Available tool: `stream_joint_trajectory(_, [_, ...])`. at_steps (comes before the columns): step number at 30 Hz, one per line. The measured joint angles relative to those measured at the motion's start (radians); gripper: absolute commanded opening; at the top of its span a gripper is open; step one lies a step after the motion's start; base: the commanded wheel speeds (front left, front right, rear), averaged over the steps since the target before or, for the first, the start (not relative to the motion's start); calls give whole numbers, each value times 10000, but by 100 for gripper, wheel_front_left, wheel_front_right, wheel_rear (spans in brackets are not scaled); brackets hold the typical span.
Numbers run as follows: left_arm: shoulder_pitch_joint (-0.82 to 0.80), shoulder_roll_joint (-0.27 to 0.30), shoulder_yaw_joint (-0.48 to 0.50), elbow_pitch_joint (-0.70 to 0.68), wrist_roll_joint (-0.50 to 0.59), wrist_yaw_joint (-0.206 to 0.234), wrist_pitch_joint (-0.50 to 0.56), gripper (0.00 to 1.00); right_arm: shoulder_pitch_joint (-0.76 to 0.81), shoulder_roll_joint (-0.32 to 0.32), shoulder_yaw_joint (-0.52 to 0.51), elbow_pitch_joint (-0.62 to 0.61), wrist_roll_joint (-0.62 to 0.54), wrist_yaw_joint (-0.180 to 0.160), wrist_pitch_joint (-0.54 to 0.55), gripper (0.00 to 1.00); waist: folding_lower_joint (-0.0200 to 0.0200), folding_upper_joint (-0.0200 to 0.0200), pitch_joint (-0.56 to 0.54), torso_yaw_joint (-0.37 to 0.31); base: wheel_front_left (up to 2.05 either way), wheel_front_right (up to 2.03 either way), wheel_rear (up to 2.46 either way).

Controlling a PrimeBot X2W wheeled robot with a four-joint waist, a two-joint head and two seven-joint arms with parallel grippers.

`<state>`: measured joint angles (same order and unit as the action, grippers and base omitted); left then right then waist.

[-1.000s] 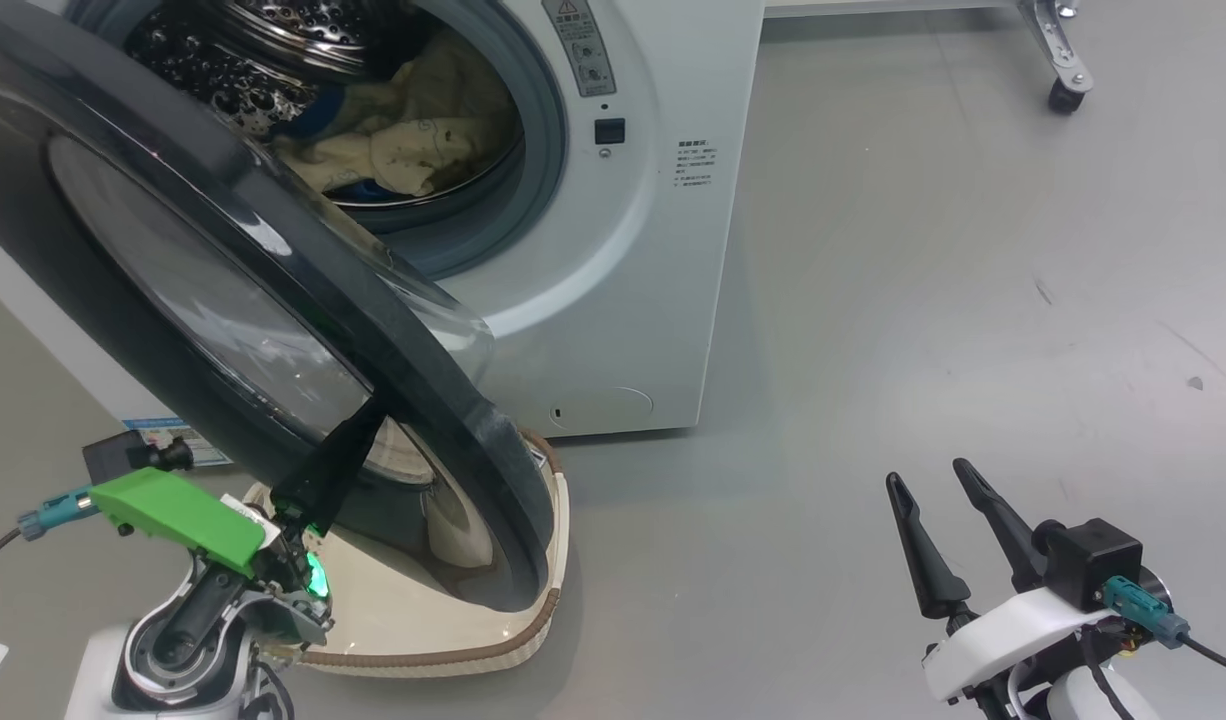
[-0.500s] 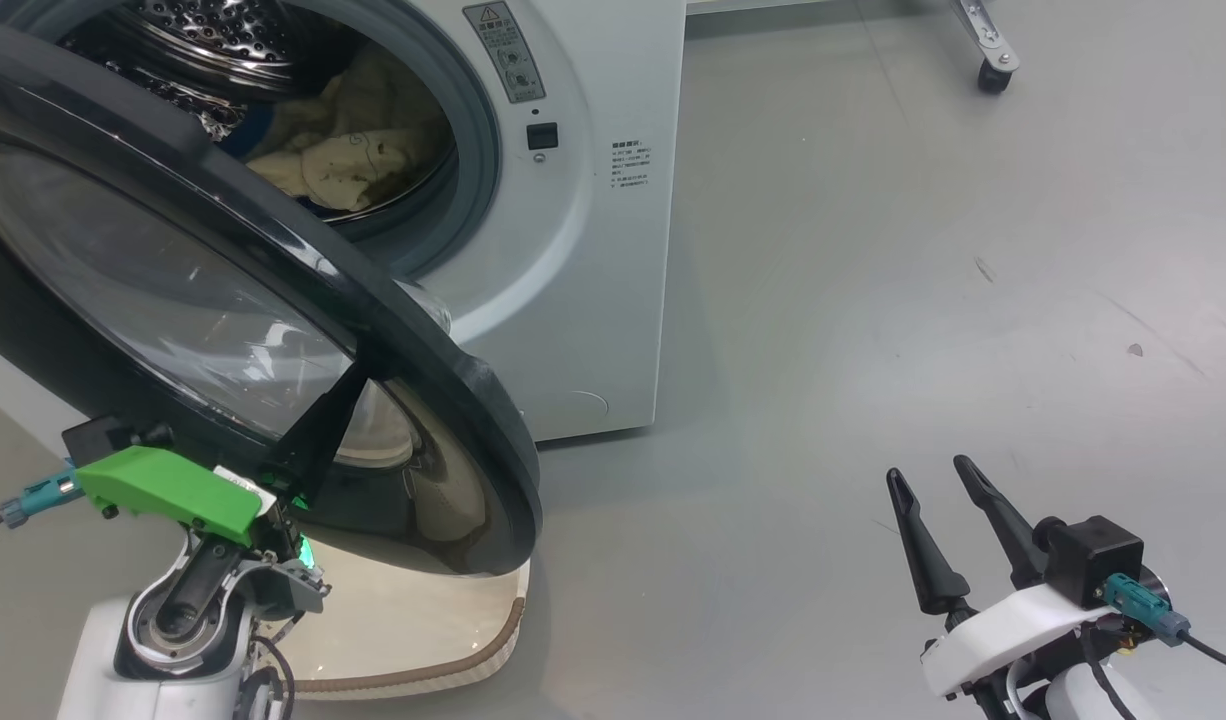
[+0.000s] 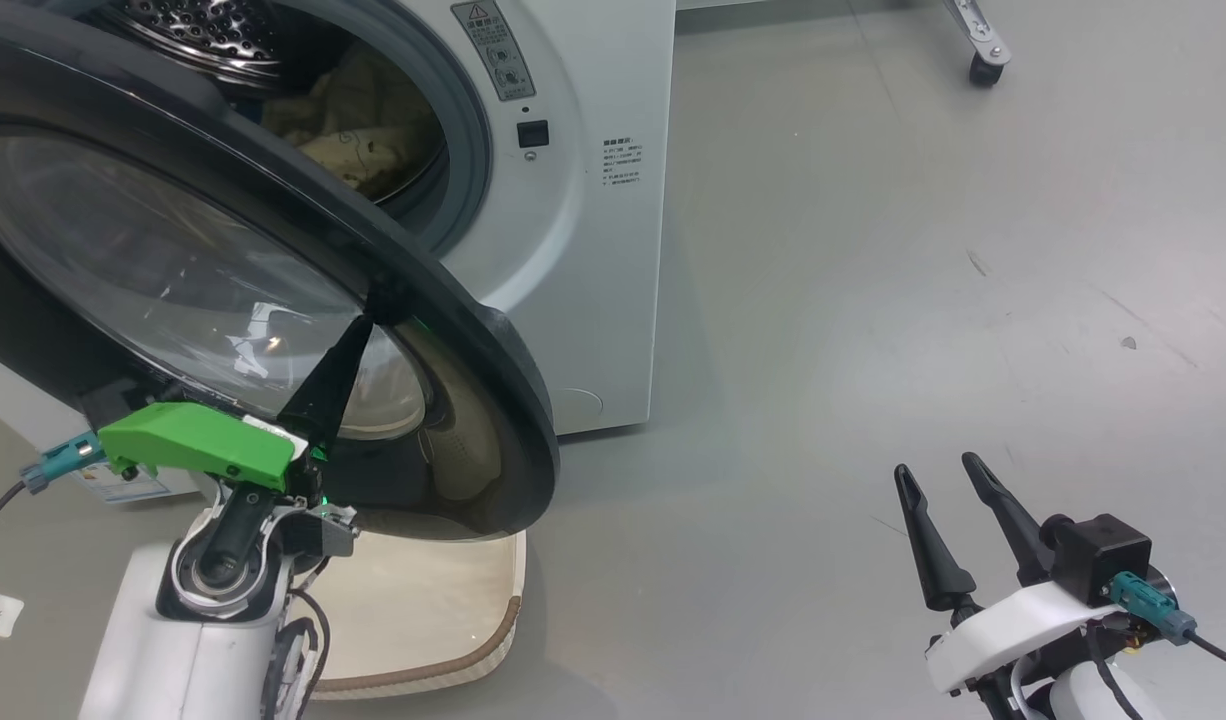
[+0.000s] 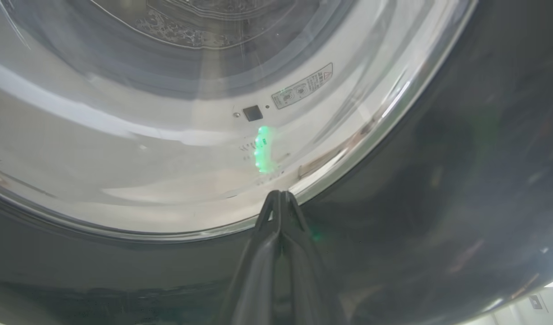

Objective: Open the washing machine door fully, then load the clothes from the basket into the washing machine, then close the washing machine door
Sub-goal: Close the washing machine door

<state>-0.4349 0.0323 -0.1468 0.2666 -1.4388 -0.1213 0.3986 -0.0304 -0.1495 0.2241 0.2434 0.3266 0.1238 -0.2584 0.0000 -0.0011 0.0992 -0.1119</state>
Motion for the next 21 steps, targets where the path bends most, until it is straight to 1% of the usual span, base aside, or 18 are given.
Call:
stream_joint_trajectory(4, [-238,-2,-17,270,-29,0,-458,0,-4,4,2,0,0,0,0,100,0,0,19,31,0,0,0])
stream_joint_trajectory(12, [-466,-31,-430,656,-36,0,-966,0,-5,10,-171,0,0,0,0,100,0,0,-3,225,0,0,0])
stream_joint_trajectory(17, [-471,-33,-453,949,286,0,-1461,0,-4,10,-201,2,-2,0,0,100,0,0,-73,428,0,0,0])
stream_joint_trajectory(18, [-470,-31,-447,1005,512,0,-1595,15,-4,10,-205,0,0,0,0,100,0,0,-90,472,0,0,0])
stream_joint_trajectory(19, [-468,-31,-428,1035,631,0,-1758,37,-4,10,-201,0,-2,0,0,100,0,0,-107,515,0,0,0])
stream_joint_trajectory(20, [-468,-31,-428,1035,631,0,-1758,51,-4,10,-201,0,-2,0,0,100,0,0,-107,515,0,0,0])
stream_joint_trajectory(21, [-468,-33,-389,1053,635,0,-1921,78,-4,10,-205,2,-2,0,0,100,0,0,-127,557,0,0,0])
